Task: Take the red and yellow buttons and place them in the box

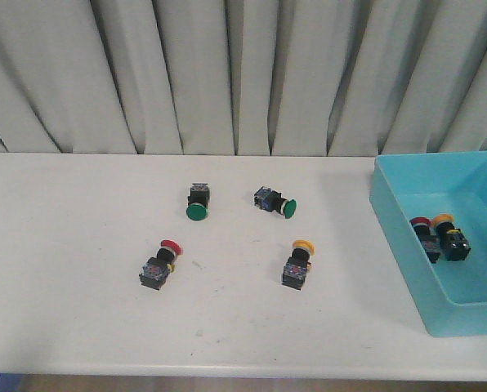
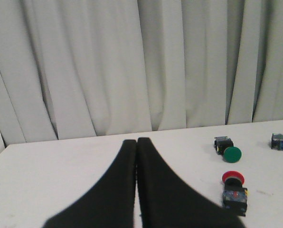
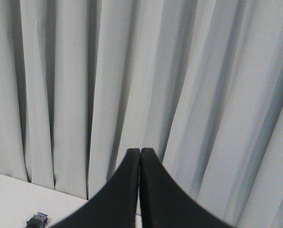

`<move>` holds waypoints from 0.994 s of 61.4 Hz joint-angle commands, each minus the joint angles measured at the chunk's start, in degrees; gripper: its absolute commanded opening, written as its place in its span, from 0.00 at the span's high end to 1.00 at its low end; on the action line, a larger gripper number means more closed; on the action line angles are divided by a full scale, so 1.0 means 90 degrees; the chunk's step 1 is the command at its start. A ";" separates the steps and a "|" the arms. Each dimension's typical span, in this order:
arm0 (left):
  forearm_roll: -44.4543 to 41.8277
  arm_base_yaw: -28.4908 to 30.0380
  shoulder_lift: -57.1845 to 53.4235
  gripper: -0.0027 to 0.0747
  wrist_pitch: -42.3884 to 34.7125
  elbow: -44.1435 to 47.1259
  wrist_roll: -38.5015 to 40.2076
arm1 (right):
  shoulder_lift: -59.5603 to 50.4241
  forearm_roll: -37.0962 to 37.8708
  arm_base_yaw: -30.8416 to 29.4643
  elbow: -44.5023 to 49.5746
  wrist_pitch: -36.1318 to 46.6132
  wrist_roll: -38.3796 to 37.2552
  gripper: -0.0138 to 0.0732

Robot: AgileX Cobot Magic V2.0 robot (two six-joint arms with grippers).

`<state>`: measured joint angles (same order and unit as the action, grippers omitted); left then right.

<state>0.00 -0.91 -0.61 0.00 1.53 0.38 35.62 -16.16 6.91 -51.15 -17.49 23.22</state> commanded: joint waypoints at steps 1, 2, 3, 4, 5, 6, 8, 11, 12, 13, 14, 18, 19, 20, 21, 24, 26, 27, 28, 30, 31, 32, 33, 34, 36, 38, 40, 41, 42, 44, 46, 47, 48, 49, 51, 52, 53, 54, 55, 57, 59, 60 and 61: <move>0.0000 -0.0024 -0.0103 0.98 -0.0118 0.0319 0.0072 | 0.0018 -0.0057 0.0010 -0.0150 0.0482 0.0029 0.85; 0.0000 -0.0024 -0.0103 0.98 -0.0089 0.0319 0.0072 | 0.0018 -0.0057 0.0010 -0.0150 0.0482 0.0029 0.85; 0.0000 -0.0024 -0.0103 0.98 -0.0055 0.0319 0.0072 | 0.0018 -0.0057 0.0010 -0.0150 0.0482 0.0029 0.85; 0.0000 -0.0024 -0.0103 0.98 -0.0036 0.0319 0.0072 | 0.0018 -0.0057 0.0010 -0.0150 0.0482 0.0029 0.85; 0.0000 -0.0024 -0.0103 0.98 -0.0036 0.0319 0.0072 | 0.0018 -0.0057 0.0010 -0.0150 0.0482 0.0029 0.85; 0.0000 -0.0024 -0.0103 0.98 -0.0036 0.0319 0.0072 | 0.0018 -0.0057 0.0010 -0.0150 0.0482 0.0029 0.85; 0.0000 -0.0024 -0.0103 0.98 0.0000 0.0319 0.0079 | 0.0018 -0.0057 0.0010 -0.0150 0.0482 0.0029 0.85; 0.0000 -0.0024 -0.0103 0.98 0.0000 0.0312 0.0079 | 0.0018 -0.0057 0.0010 -0.0150 0.0482 0.0029 0.85; 0.0000 -0.0024 -0.0097 0.98 0.0000 0.0312 0.0079 | 0.0018 -0.0057 0.0010 -0.0150 0.0482 0.0029 0.85; 0.0000 -0.0024 -0.0097 0.98 0.0000 0.0312 0.0079 | 0.0018 -0.0057 0.0010 -0.0150 0.0482 0.0029 0.85; 0.0000 -0.0024 -0.0097 0.98 0.0000 0.0312 0.0079 | 0.0018 -0.0057 0.0010 -0.0150 0.0482 0.0029 0.85; 0.0000 -0.0024 -0.0097 0.98 0.0000 0.0312 0.0079 | 0.0018 -0.0057 0.0010 -0.0150 0.0482 0.0029 0.85; 0.0000 -0.0024 -0.0097 0.98 0.0000 0.0312 0.0079 | 0.0018 -0.0057 0.0010 -0.0150 0.0482 0.0029 0.85; 0.0000 -0.0024 -0.0097 0.98 0.0000 0.0312 0.0079 | 0.0018 -0.0057 0.0010 -0.0150 0.0482 0.0029 0.85; 0.0000 -0.0024 -0.0097 0.98 0.0000 0.0312 0.0079 | 0.0018 -0.0057 0.0010 -0.0150 0.0482 0.0029 0.85; 0.0000 -0.0024 -0.0097 0.98 0.0000 0.0312 0.0079 | 0.0018 -0.0057 0.0010 -0.0150 0.0482 0.0029 0.85; 0.0000 -0.0024 -0.0097 0.98 0.0000 0.0312 0.0079 | 0.0018 -0.0057 0.0010 -0.0150 0.0482 0.0029 0.85; 0.0000 -0.0024 -0.0097 0.98 0.0000 0.0312 0.0079 | 0.0018 -0.0057 0.0010 -0.0150 0.0482 0.0029 0.85; 0.0000 -0.0024 -0.0097 0.98 0.0000 0.0312 0.0079 | 0.0018 -0.0057 0.0010 -0.0150 0.0482 0.0029 0.85; 0.0000 -0.0024 -0.0097 0.98 0.0000 0.0312 0.0079 | 0.0018 -0.0057 0.0010 -0.0150 0.0482 0.0029 0.85; 0.0000 -0.0024 -0.0097 0.98 0.0000 0.0312 0.0079 | 0.0018 -0.0057 0.0010 -0.0150 0.0482 0.0029 0.85; 0.0000 -0.0024 -0.0097 0.98 0.0000 0.0312 0.0079 | 0.0018 -0.0057 0.0010 -0.0150 0.0482 0.0029 0.85; 0.0000 -0.0024 -0.0097 0.98 0.0000 0.0312 0.0079 | 0.0018 -0.0057 0.0010 -0.0150 0.0482 0.0029 0.85; 0.0000 -0.0024 -0.0097 0.98 0.0000 0.0312 0.0079 | 0.0018 -0.0057 0.0010 -0.0150 0.0482 0.0029 0.85; 0.0000 -0.0024 -0.0097 0.98 0.0000 0.0312 0.0079 | 0.0018 -0.0057 0.0010 -0.0150 0.0482 0.0029 0.85; 0.0000 -0.0024 -0.0097 0.98 0.0000 0.0312 0.0079 | 0.0018 -0.0057 0.0010 -0.0150 0.0482 0.0029 0.85; 0.0000 -0.0024 -0.0097 0.98 0.0000 0.0312 0.0079 | 0.0018 -0.0057 0.0010 -0.0150 0.0482 0.0029 0.85; 0.0000 -0.0024 -0.0097 0.98 0.0000 0.0312 0.0079 | 0.0018 -0.0057 0.0010 -0.0150 0.0482 0.0029 0.85; 0.0000 -0.0024 -0.0097 0.98 0.0000 0.0312 0.0079 | 0.0018 -0.0057 0.0010 -0.0150 0.0482 0.0029 0.85; 0.0000 -0.0024 -0.0097 0.98 0.0000 0.0312 0.0079 | 0.0018 -0.0057 0.0010 -0.0150 0.0482 0.0029 0.85; 0.0000 -0.0024 -0.0097 0.98 0.0000 0.0312 0.0079 | 0.0018 -0.0057 0.0010 -0.0150 0.0482 0.0029 0.85; 0.0000 -0.0024 -0.0097 0.98 0.0000 0.0312 0.0079 | 0.0018 -0.0057 0.0010 -0.0150 0.0482 0.0029 0.85; 0.0000 -0.0024 -0.0097 0.98 0.0000 0.0312 0.0079 | 0.0018 -0.0057 0.0010 -0.0150 0.0482 0.0029 0.85; 0.0000 -0.0024 -0.0097 0.98 0.0000 0.0312 0.0079 | 0.0018 -0.0057 0.0010 -0.0150 0.0482 0.0029 0.85; 0.0000 -0.0024 -0.0097 0.98 0.0000 0.0312 0.0079 | 0.0018 -0.0057 0.0010 -0.0150 0.0482 0.0029 0.85; 0.0000 -0.0024 -0.0097 0.98 0.0000 0.0312 0.0079 | 0.0018 -0.0057 0.0010 -0.0150 0.0482 0.0029 0.85; 0.0000 -0.0024 -0.0097 0.98 0.0000 0.0312 0.0079 | 0.0018 -0.0057 0.0010 -0.0150 0.0482 0.0029 0.85; 0.0000 -0.0024 -0.0097 0.98 0.0000 0.0312 0.0079 | 0.0018 -0.0057 0.0010 -0.0150 0.0482 0.0029 0.85; 0.0000 -0.0024 -0.0097 0.98 0.0000 0.0312 0.0079 | 0.0018 -0.0057 0.0010 -0.0150 0.0482 0.0029 0.85; 0.0000 -0.0024 -0.0097 0.98 0.0000 0.0312 0.0079 | 0.0018 -0.0057 0.0010 -0.0150 0.0482 0.0029 0.85; 0.0000 -0.0024 -0.0097 0.98 0.0000 0.0312 0.0079 | 0.0018 -0.0057 0.0010 -0.0150 0.0482 0.0029 0.85; 0.0000 -0.0024 -0.0097 0.98 0.0000 0.0312 0.0079 | 0.0018 -0.0057 0.0010 -0.0150 0.0482 0.0029 0.85; 0.0000 -0.0024 -0.0097 0.98 0.0000 0.0312 0.0079 | 0.0018 -0.0057 0.0010 -0.0150 0.0482 0.0029 0.85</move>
<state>0.00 -0.91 -0.61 4.03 1.53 0.52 35.62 -16.16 6.91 -51.15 -17.49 23.22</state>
